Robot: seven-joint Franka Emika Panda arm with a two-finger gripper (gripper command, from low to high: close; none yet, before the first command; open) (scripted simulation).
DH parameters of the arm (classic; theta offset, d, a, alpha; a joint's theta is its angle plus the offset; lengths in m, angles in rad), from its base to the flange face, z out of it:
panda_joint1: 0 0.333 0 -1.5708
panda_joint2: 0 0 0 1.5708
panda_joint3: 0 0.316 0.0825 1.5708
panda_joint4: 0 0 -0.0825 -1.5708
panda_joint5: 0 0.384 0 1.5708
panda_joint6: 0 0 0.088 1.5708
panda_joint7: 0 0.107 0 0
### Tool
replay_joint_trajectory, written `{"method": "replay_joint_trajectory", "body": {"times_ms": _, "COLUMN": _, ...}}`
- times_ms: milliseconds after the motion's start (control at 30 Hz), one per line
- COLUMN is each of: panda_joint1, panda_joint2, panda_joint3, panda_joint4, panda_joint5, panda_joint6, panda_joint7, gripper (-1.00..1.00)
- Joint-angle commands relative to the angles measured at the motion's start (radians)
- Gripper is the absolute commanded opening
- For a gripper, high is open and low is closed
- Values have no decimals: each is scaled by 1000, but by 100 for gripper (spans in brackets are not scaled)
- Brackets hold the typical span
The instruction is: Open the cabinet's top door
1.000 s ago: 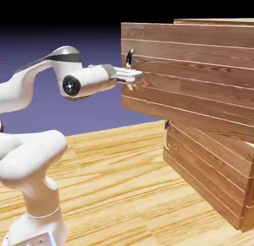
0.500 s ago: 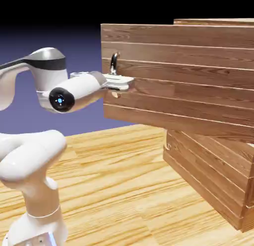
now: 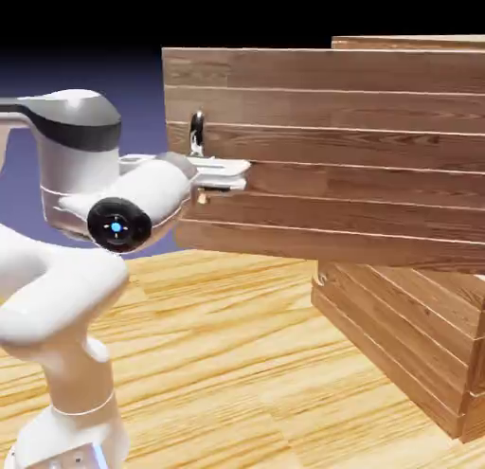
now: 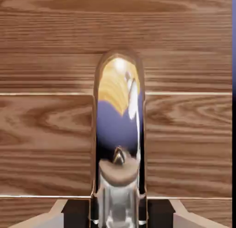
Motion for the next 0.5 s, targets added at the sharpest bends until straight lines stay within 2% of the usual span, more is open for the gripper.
{"method": "replay_joint_trajectory", "body": {"times_ms": 0, "panda_joint1": 13, "panda_joint2": 36, "panda_joint3": -32, "panda_joint4": 25, "panda_joint5": -33, "panda_joint6": -24, "panda_joint7": -18, "gripper": -100}}
{"method": "replay_joint_trajectory", "body": {"times_ms": 467, "panda_joint1": 337, "panda_joint2": 537, "panda_joint3": -466, "panda_joint4": 484, "panda_joint5": -351, "panda_joint6": -391, "panda_joint7": -254, "gripper": -100}}
